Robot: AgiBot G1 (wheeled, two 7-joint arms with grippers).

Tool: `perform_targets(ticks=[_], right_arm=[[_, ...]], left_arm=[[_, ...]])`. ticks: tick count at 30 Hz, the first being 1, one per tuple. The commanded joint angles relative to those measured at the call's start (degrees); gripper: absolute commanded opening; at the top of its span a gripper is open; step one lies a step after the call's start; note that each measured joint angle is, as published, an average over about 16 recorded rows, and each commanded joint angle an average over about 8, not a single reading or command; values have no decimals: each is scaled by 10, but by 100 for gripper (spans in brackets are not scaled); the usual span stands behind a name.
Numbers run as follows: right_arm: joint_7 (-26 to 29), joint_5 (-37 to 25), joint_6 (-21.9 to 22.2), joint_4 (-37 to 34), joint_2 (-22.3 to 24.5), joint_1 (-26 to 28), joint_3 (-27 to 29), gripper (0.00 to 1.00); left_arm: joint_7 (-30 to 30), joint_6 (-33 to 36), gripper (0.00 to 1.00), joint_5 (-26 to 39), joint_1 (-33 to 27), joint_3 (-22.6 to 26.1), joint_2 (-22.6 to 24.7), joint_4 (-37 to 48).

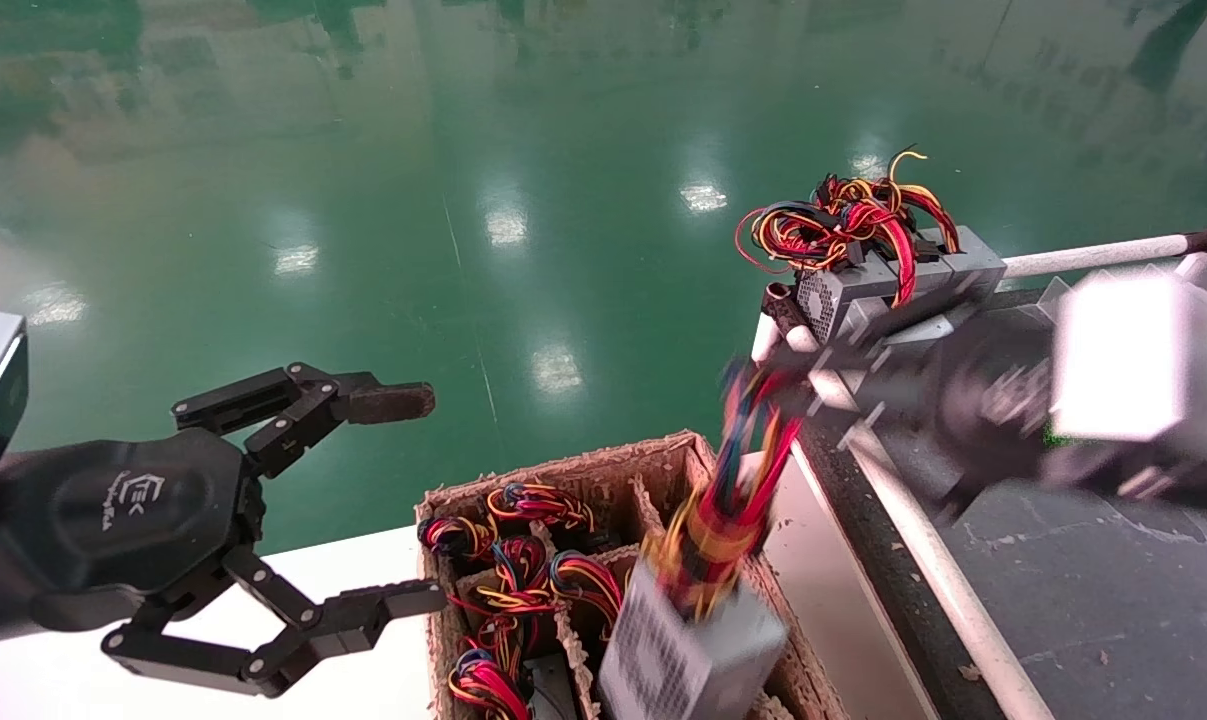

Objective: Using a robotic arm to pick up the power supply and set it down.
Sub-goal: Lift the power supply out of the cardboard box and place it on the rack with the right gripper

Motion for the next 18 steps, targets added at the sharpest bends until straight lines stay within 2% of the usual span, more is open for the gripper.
perform_targets(ticks=[1, 11, 18], right_arm=[[0, 20, 9, -1, 16, -3, 19, 0], [-28, 20, 95, -9, 67, -25, 81, 0], [-45, -6, 132, -26, 110, -38, 104, 0]], left_arm=[[0, 0, 100, 0, 0, 0, 0, 0], [0, 0, 100, 0, 0, 0, 0, 0], [0, 0, 100, 0, 0, 0, 0, 0]])
